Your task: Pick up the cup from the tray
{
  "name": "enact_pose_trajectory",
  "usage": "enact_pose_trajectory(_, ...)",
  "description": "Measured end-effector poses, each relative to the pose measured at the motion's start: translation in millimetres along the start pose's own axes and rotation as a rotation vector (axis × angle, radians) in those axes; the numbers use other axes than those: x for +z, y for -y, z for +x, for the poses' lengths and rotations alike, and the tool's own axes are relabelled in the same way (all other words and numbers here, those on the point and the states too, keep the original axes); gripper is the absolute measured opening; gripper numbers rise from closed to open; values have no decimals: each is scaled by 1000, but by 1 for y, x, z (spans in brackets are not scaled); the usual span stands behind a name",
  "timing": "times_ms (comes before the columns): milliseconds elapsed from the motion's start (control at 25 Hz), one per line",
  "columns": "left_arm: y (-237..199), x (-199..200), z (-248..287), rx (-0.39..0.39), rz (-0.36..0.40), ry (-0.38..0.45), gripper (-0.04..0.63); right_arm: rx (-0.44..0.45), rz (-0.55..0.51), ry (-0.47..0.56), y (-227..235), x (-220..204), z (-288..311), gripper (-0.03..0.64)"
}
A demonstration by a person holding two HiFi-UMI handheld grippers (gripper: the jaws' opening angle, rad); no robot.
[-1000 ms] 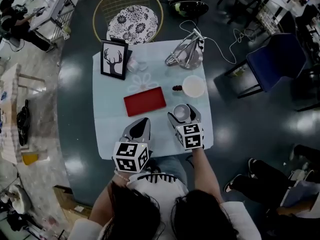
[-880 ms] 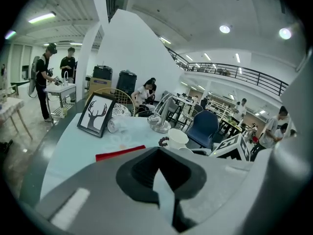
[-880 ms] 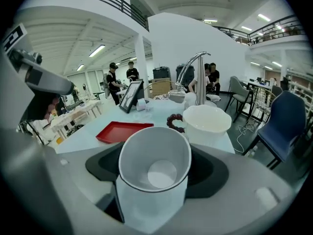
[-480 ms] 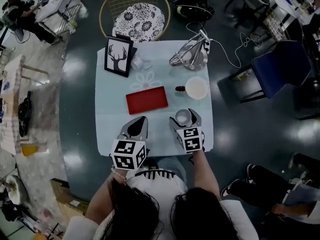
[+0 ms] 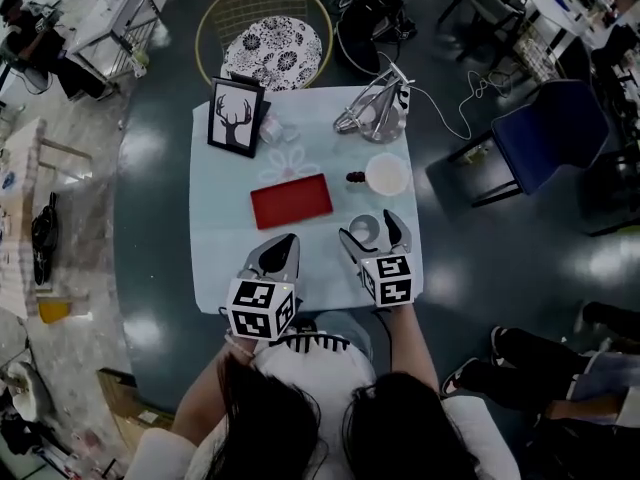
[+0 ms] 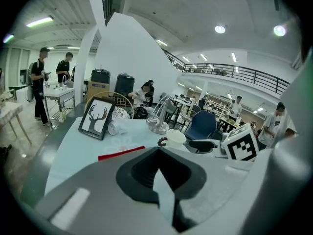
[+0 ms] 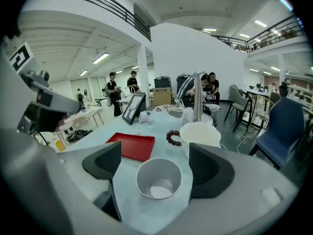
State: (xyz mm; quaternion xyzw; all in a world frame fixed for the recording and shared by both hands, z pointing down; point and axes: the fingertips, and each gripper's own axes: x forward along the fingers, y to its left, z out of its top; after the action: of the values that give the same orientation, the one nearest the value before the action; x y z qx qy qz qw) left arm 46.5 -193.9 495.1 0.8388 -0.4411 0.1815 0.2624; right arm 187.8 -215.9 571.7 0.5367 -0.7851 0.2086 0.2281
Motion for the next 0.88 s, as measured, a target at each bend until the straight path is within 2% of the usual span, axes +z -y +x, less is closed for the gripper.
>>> enact_pose_trajectory(200,6,6,-9,-21,-13,46,0,8,10,92,-13,34,-29,453)
enact_pose_trajectory(360,7,7,-17,-34,-28,77,1,15,0,111,-23,48,-47,397)
enact_pose_trajectory(600,11,12,-30,-34,-15,131,2,-14,-58,142,-29,58,-67,212)
enact_pose_trajectory(720,8,9,-33,-33,-34,134,1,-115,-51,155,-23,56,-74,135)
enact_pose_trajectory(800,6,9,-35,-33,-45,135,0,-188,-44,156,-18,53,-77,61)
enact_pose_trajectory(880,5,10,-37,-29,-43,141,0,-197,-34,156,-21,50,-77,26)
